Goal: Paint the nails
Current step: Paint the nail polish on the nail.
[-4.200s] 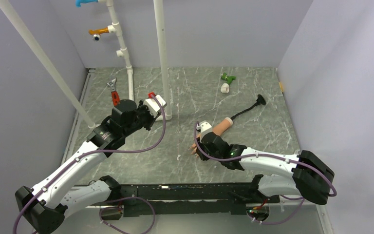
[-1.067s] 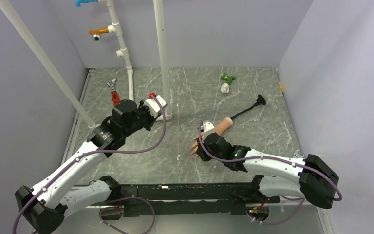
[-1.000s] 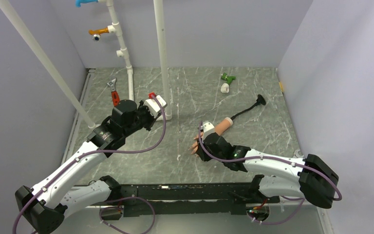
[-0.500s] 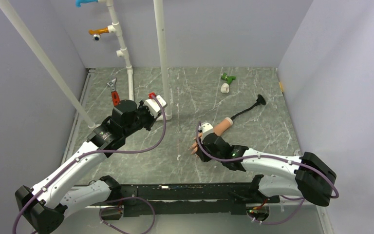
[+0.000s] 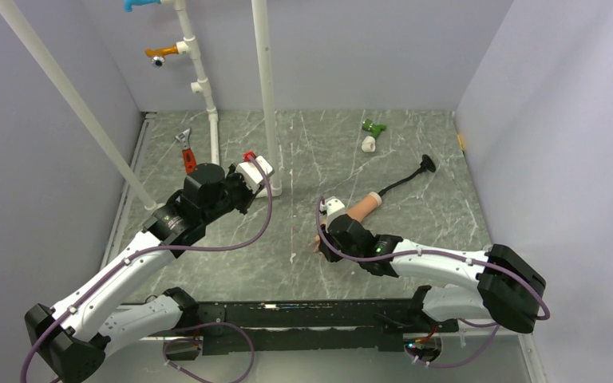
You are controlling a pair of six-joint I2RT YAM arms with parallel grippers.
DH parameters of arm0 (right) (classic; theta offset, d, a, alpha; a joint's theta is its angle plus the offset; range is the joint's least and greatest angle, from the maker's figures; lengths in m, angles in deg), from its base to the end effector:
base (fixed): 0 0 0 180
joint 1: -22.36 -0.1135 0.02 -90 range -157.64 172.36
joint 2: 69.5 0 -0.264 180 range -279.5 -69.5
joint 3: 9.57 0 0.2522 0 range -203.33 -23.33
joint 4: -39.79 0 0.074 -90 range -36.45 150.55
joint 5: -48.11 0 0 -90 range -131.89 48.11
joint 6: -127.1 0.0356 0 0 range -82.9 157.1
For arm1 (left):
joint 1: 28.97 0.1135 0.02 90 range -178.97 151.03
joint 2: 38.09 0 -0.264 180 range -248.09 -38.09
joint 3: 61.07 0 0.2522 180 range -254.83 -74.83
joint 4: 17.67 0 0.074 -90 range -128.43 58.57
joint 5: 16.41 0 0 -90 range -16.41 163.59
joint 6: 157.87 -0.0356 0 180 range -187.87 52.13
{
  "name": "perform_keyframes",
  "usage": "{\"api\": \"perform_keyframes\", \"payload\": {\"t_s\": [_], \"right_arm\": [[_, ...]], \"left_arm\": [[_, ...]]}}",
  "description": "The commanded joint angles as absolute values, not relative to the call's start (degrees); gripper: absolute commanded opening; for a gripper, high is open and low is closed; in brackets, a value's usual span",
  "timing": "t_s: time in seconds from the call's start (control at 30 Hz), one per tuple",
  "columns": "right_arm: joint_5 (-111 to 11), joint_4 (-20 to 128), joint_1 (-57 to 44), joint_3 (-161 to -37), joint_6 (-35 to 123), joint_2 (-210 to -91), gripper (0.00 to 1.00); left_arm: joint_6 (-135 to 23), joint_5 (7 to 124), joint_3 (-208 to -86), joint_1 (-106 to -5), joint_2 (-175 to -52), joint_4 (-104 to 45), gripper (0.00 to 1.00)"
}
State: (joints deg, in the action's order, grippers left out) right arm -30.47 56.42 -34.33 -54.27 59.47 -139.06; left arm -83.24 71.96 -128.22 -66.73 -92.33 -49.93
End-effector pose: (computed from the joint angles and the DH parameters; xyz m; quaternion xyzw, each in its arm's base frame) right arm 0.1367 0.1952 0.1827 -0.2286 0.8789 0.1902 0.3730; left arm 0.1693 -0.1324 0.3478 0.3722 0.7260 -0.1236 0.5649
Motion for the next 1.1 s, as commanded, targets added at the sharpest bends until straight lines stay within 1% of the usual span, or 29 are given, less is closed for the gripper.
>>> {"api": "perform_keyframes", "payload": {"t_s": [0.0,0.37,1.07], "right_arm": [[-30.1,53.8,-34.5,-56.7,58.3,-139.1,0.00],[-28.8,55.6,-34.5,-56.6,58.3,-135.3,0.00],[-29.2,54.3,-34.5,-54.9,59.0,-137.3,0.00]], "left_arm": [[-83.7,72.6,-130.3,-67.0,-91.4,-48.6,0.00],[-83.7,72.5,-130.4,-67.0,-91.4,-48.6,0.00],[-83.7,72.5,-130.3,-67.1,-91.4,-48.6,0.00]]}}
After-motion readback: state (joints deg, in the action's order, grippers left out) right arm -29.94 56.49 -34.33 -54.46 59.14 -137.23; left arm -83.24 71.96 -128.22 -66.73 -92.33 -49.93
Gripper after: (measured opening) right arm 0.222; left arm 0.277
